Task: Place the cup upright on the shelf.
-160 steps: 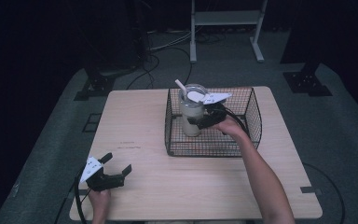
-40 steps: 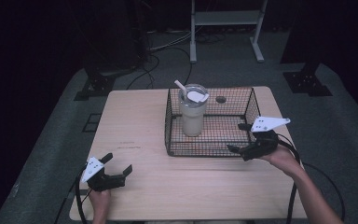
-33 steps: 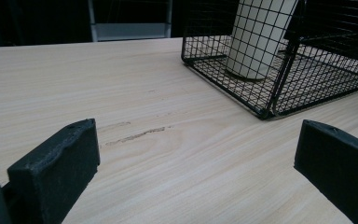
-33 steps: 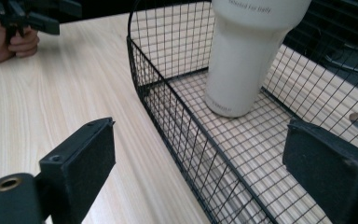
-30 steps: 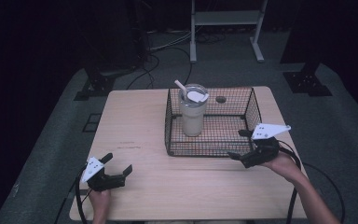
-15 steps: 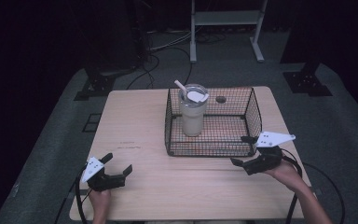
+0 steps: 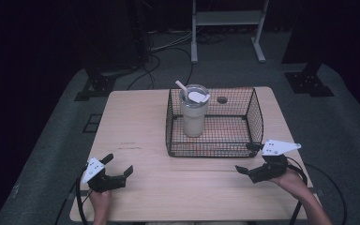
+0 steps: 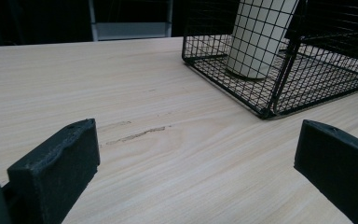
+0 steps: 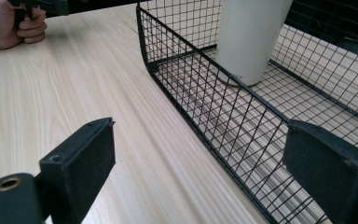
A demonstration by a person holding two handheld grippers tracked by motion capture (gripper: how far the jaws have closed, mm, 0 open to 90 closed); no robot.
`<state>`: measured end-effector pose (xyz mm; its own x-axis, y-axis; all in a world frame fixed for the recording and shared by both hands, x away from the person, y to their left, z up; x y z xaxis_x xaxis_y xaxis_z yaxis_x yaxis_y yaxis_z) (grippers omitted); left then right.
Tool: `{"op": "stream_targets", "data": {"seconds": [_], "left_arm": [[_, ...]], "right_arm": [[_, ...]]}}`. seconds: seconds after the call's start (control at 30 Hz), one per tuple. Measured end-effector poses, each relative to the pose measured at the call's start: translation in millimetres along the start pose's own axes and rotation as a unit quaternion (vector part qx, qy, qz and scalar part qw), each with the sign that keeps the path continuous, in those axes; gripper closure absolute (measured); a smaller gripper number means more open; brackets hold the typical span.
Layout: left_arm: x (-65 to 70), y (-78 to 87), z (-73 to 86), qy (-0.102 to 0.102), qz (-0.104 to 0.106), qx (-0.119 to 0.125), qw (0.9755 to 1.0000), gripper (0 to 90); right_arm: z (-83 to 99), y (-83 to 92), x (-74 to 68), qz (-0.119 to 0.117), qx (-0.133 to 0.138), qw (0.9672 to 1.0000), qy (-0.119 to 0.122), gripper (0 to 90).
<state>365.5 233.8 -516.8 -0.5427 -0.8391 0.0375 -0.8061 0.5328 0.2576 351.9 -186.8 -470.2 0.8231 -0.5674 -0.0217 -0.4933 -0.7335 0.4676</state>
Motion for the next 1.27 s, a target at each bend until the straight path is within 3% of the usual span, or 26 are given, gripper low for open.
{"op": "stream_targets", "data": {"seconds": [0.73, 1.03, 1.17, 1.27], "left_arm": [[0.5, 0.1, -0.2, -0.001, 0.0, 0.001, 1.0, 0.0], [0.5, 0.0, -0.3, -0.001, 0.0, 0.001, 1.0, 0.0], [0.3, 0.0, -0.2, -0.002, -0.001, 0.001, 1.0, 0.0], [0.0, -0.5, -0.5, 0.0, 0.001, 0.001, 1.0, 0.0]], "right_arm": [[34.9, 3.1, -7.4, 0.001, 0.001, 0.9997, -0.024, 8.6], [47.5, 6.2, -4.8, 0.02, 0.006, 0.9992, -0.033, 8.6], [51.2, 8.1, -5.2, 0.034, 0.032, 0.9971, -0.059, 8.6], [53.4, 8.6, -7.1, 0.042, 0.068, 0.9931, -0.086, 8.6]]}}
Point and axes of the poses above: each handheld gripper's, and its own axes: y roughly backward along the jaws, z roughly out of its underside, x roughly to its right, the point moved 10 cm from there along -y, roughly forward along the jaws, and after that the axes turned 2 degrees about -y, right-handed, at the moved point
